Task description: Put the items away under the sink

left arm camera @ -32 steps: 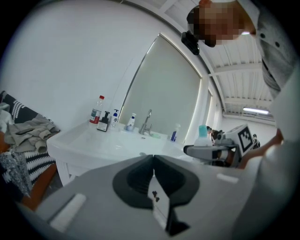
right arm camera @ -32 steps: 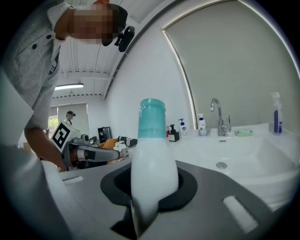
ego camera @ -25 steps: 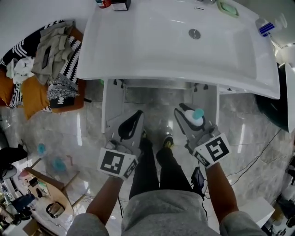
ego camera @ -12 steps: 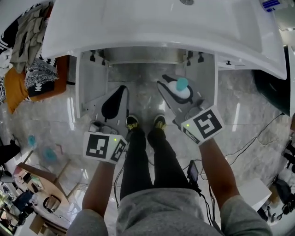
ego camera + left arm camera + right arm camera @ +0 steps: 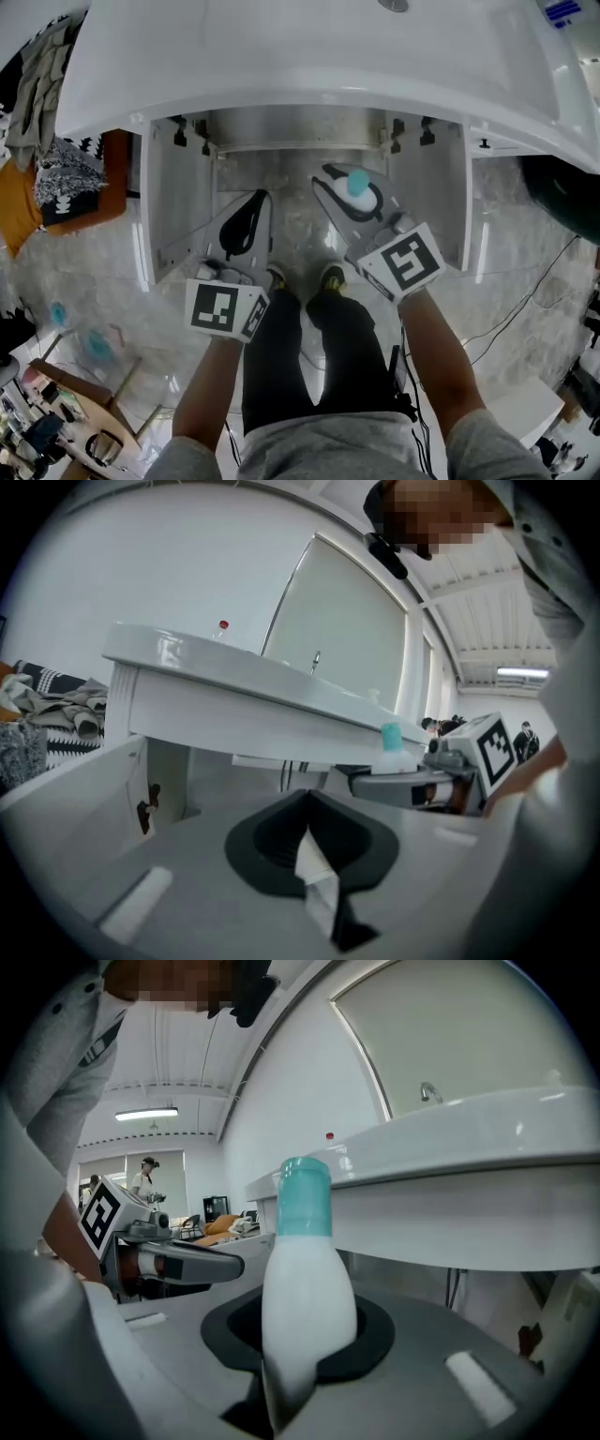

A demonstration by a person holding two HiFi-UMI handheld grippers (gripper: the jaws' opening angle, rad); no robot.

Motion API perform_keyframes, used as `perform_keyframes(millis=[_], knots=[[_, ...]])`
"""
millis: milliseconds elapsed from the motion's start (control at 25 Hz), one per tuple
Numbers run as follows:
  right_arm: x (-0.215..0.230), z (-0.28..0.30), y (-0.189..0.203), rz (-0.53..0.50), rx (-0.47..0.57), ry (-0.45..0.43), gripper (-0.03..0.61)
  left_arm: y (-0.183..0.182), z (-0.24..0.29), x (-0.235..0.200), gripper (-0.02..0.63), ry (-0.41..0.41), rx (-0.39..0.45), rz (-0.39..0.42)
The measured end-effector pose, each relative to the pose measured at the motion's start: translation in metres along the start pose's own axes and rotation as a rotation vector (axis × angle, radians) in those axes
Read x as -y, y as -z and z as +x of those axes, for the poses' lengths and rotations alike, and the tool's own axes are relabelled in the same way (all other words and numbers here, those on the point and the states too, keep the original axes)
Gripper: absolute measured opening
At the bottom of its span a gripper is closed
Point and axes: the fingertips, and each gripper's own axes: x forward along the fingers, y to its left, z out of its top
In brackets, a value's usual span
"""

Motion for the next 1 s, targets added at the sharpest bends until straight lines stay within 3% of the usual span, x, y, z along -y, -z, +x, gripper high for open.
perform_keyframes(millis=[280, 680, 840, 1000], knots=[[0.04, 0.046, 0.054, 0.02, 0.033, 0.044, 0.078, 0.046, 0.045, -0.033, 0.012, 0.0, 0.049, 0.015], [0.15, 0.151, 0.206, 0.021, 0.105, 0.152, 0.078, 0.151, 0.145, -0.101, 0.012, -0.029, 0.212, 0.039], [0.191, 0.191, 0.249, 0.014, 0.166, 0.226, 0.078, 0.179, 0.171, -0.121, 0.012, -0.037, 0.256, 0.047], [0.218, 0.21, 0.288, 0.044, 0.168, 0.356, 0.08, 0.202, 0.176, -0.124, 0.012, -0.028, 0.258, 0.032]])
